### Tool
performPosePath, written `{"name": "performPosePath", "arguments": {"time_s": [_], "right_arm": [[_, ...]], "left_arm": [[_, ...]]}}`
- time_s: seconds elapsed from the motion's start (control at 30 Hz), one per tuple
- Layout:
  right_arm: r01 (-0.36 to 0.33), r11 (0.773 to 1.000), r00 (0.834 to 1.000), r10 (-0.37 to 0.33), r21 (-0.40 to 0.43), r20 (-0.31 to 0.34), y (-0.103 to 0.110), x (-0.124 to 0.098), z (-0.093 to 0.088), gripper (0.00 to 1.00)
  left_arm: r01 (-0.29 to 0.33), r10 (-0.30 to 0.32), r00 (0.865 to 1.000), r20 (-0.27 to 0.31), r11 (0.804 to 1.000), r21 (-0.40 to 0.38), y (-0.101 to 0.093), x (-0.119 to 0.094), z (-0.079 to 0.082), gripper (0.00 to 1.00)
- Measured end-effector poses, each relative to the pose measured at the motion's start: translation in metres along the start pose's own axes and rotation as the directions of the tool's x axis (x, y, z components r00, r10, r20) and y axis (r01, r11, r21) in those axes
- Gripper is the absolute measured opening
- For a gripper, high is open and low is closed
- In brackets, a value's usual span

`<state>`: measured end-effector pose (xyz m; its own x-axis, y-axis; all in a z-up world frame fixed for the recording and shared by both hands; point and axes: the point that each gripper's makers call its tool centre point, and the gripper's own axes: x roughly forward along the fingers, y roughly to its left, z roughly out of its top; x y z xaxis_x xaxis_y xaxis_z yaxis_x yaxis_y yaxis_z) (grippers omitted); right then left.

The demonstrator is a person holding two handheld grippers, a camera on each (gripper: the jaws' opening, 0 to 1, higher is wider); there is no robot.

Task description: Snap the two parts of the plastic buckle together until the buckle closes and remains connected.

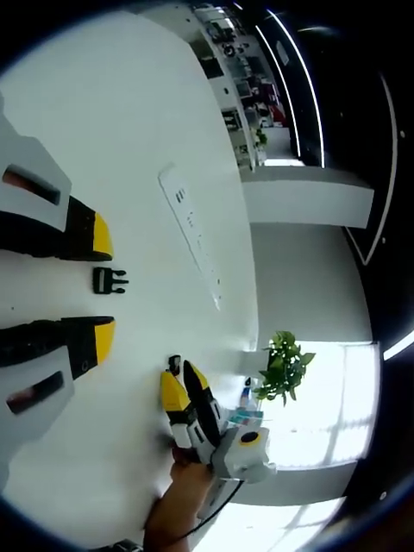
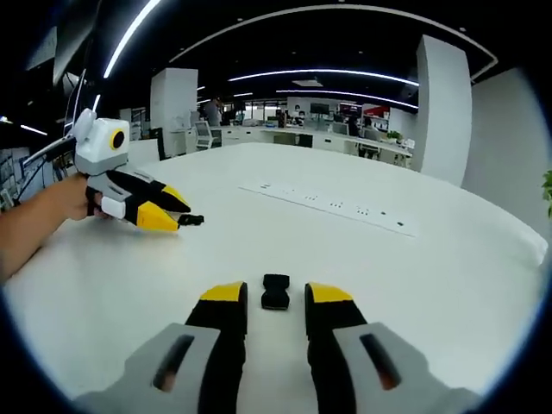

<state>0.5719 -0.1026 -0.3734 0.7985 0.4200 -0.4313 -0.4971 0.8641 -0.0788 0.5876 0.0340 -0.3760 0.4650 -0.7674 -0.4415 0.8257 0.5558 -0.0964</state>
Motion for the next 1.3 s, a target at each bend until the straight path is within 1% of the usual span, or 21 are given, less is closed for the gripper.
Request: {"name": "performPosePath", "arguments": {"time_s": [0.07,0.13,0.27,0.37,0.47,0.53,0.57,0.6,0.67,0.77,0.93,1.1,1.17,1.3], "right_arm": [[0.008,1.0,1.0,-0.008,-0.005,-0.001,-0.001,-0.001,0.0,0.26],[0.011,1.0,1.0,-0.011,-0.005,0.006,-0.002,-0.001,0.002,0.24],[0.01,1.0,1.0,-0.01,-0.01,0.001,-0.002,-0.001,0.0,0.2],[0.003,1.0,1.0,-0.003,-0.009,0.001,0.001,0.0,0.0,0.19],[-0.003,1.0,1.0,0.003,-0.006,-0.003,0.002,0.001,-0.001,0.18],[-0.003,1.0,1.0,0.003,-0.003,-0.004,0.002,0.001,-0.002,0.18],[-0.004,1.0,1.0,0.004,-0.002,-0.005,0.001,0.001,-0.002,0.18],[-0.004,1.0,1.0,0.004,-0.001,-0.005,0.001,0.001,-0.002,0.16],[-0.01,1.0,1.0,0.01,-0.002,-0.005,0.002,0.0,-0.003,0.13],[-0.008,1.0,1.0,0.008,-0.003,-0.005,0.002,-0.001,-0.003,0.14],[0.006,1.0,1.0,-0.006,0.005,-0.004,-0.001,0.0,-0.002,0.17],[0.009,1.0,1.0,-0.009,0.012,-0.008,0.001,-0.001,-0.002,0.15],[0.016,1.0,1.0,-0.016,0.012,-0.013,0.0,-0.001,-0.002,0.13],[0.024,1.0,1.0,-0.024,0.016,-0.015,-0.001,-0.002,-0.002,0.12]], "left_arm": [[-0.009,0.009,1.0,0.002,1.0,-0.011,0.002,0.0,0.001,0.24],[-0.003,0.003,1.0,0.007,1.0,-0.015,0.002,0.0,0.002,0.23],[-0.01,0.01,1.0,-0.006,1.0,0.002,0.002,0.001,-0.001,0.22],[-0.027,0.027,1.0,-0.007,0.999,0.022,0.002,0.002,-0.001,0.21],[-0.025,0.025,1.0,-0.006,0.999,0.028,-0.001,0.003,0.0,0.21],[-0.029,0.03,0.999,-0.023,0.999,0.043,-0.001,0.005,-0.003,0.21],[-0.052,0.054,0.998,-0.031,0.997,0.052,0.003,0.006,-0.006,0.2],[-0.039,0.041,0.999,-0.029,0.998,0.042,0.002,0.008,-0.007,0.19],[-0.043,0.045,0.999,-0.029,0.998,0.044,0.004,0.011,-0.008,0.16],[-0.045,0.046,0.999,-0.026,0.998,0.04,0.006,0.012,-0.008,0.14],[-0.045,0.046,0.999,-0.022,0.998,0.034,0.004,0.015,-0.007,0.16],[-0.055,0.056,0.998,-0.025,0.998,0.041,0.002,0.017,-0.005,0.14],[-0.058,0.059,0.998,-0.024,0.998,0.036,0.003,0.016,-0.005,0.14],[-0.064,0.065,0.998,-0.025,0.997,0.031,0.002,0.015,-0.003,0.13]]}}
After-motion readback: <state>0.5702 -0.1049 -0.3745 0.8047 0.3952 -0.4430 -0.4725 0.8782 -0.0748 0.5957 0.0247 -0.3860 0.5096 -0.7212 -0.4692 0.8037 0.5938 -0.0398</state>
